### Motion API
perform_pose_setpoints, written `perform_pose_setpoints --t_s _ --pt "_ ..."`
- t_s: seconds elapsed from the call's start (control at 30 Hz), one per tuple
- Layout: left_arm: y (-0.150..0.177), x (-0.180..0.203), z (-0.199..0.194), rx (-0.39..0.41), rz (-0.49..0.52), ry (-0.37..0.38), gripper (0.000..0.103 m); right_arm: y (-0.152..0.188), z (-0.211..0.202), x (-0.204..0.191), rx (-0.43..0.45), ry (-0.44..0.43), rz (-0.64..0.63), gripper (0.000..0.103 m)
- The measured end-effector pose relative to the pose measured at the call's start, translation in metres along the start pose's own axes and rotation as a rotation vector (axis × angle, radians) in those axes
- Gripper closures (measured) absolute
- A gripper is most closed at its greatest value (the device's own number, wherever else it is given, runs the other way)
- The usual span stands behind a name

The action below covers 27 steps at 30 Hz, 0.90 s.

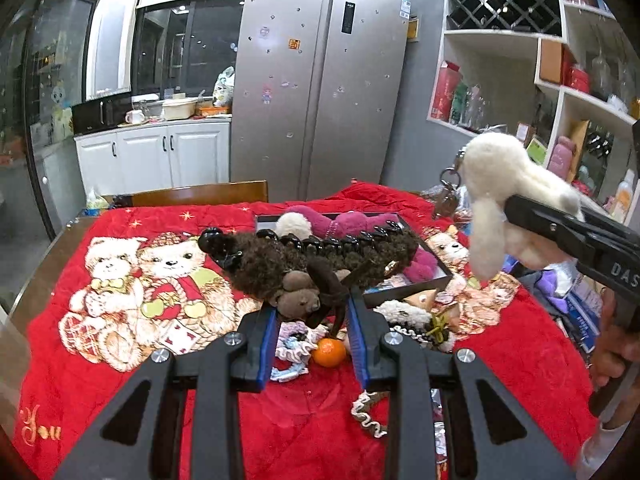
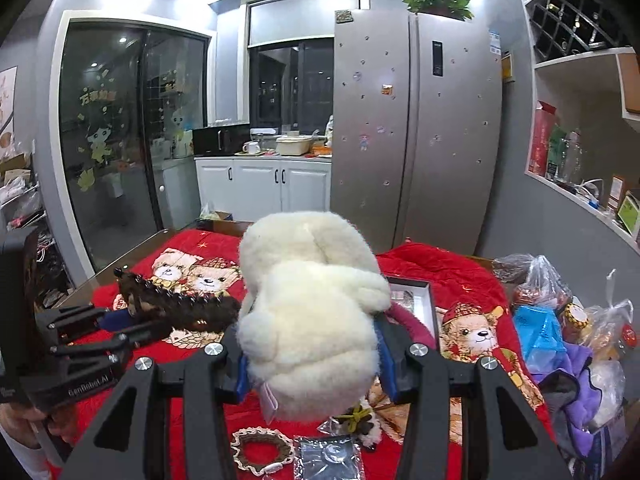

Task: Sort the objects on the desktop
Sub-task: 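Carry the white bear and brown fuzzy toy over the black picture box with both grippers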

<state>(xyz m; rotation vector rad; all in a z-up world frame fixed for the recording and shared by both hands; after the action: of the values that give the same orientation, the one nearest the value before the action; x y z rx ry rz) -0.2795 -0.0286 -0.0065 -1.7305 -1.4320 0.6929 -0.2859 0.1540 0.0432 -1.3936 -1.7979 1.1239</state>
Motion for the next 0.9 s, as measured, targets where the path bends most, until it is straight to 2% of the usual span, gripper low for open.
perform_pose_setpoints --t_s 0.5,0.7,0.9 --pt "-0.018 0.013 0.016 0.000 0.015 0.009 0.072 0.001 0.014 0.004 -0.033 0.016 -0.009 0.055" --pt "-0.031 0.016 0.047 -0.025 0.034 -0.013 0.071 -0.003 0.038 0.015 -0.059 0.049 0.007 0.055" --pt "-0.049 0.018 0.102 -0.071 0.033 -0.015 0.071 -0.008 0.084 0.037 -0.111 0.089 0.027 0.055"
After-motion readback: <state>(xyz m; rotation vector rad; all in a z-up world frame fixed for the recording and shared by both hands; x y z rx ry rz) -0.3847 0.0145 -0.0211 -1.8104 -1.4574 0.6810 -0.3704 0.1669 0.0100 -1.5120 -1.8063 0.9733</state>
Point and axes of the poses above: each gripper's, at about its wrist camera, not at the fingertips, and z roughly the way its jaws point, x to its right, y to its underside, the point moved 6 cm from there along z, roughly the way its jaws point, and after that the axes turned 4 degrees about z, right-handed, at the moved point
